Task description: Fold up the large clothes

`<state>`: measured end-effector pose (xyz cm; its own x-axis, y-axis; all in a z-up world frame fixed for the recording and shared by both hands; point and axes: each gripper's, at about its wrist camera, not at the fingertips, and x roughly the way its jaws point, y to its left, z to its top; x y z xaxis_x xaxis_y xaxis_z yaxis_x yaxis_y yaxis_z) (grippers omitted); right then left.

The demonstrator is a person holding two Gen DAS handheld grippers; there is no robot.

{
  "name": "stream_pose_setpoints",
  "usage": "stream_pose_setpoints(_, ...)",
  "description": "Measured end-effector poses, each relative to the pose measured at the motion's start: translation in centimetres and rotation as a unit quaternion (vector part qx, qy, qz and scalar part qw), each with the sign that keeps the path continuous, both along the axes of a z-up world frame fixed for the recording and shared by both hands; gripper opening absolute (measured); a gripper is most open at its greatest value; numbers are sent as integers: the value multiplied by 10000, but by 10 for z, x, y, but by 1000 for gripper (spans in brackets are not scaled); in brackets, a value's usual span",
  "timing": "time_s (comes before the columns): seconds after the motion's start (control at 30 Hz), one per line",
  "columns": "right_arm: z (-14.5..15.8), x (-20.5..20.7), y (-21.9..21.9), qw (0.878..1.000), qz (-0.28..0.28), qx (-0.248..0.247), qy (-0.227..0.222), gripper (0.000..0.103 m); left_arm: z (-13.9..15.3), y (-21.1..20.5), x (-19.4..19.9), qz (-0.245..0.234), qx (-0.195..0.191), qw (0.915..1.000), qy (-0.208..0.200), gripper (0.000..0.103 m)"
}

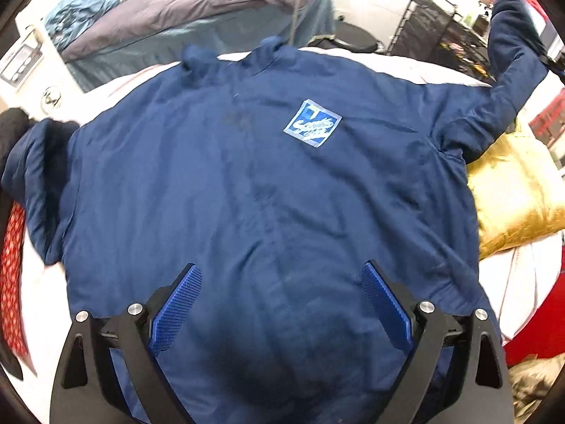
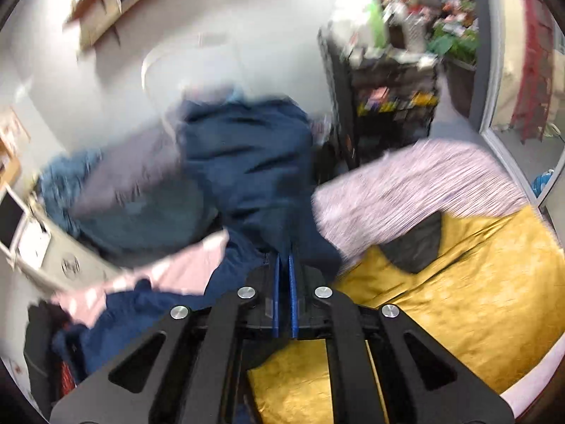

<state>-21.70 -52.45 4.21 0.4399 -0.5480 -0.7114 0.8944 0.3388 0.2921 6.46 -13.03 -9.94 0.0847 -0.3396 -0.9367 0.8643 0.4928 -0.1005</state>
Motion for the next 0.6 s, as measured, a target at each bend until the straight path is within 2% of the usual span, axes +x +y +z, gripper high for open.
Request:
stream_pose_setpoints(0.07, 5, -34, 10, 9992, -188, 113, -330, 4, 4, -8, -7, -138, -78, 9999, -6, 90)
stream_pose_setpoints(0.17, -22, -72, 18, 9969, -607, 424, -270, 4, 7, -12, -15, -288, -146, 9995, 0, 90)
stream_pose_setpoints(0.27, -79, -114, 23, 9858, -1175, 1147, -360, 4, 5, -11, -22, -382, -135, 9992, 2, 90)
stream_pose_setpoints(0.33, -123, -131, 26, 9756, -1456, 1629, -228, 5, 1, -11, -23, -407, -52, 9992, 34, 90)
stream_pose_setpoints(0.37, -135, -137, 28, 9721, -1523, 1774, -207, 5, -3, -10, -23, -406, 9, 9992, 41, 90)
stream_pose_setpoints(0.43, -161, -147, 31, 9642, -1586, 2116, -199, 15, -5, -8, -22, -393, 58, 9992, 50, 90)
stream_pose_setpoints(0.5, -167, -156, 37, 9578, -1767, 2248, -305, 21, -7, -7, -20, -358, 101, 9993, 49, 90)
stream_pose_setpoints(0.57, -164, -164, 41, 9568, -1857, 2184, -496, 40, -5, -6, -18, -305, 74, 9995, 48, 90)
stream_pose_setpoints(0.6, -156, -168, 46, 9571, -1944, 2082, -532, 52, -5, -6, -16, -266, 55, 9996, 58, 90)
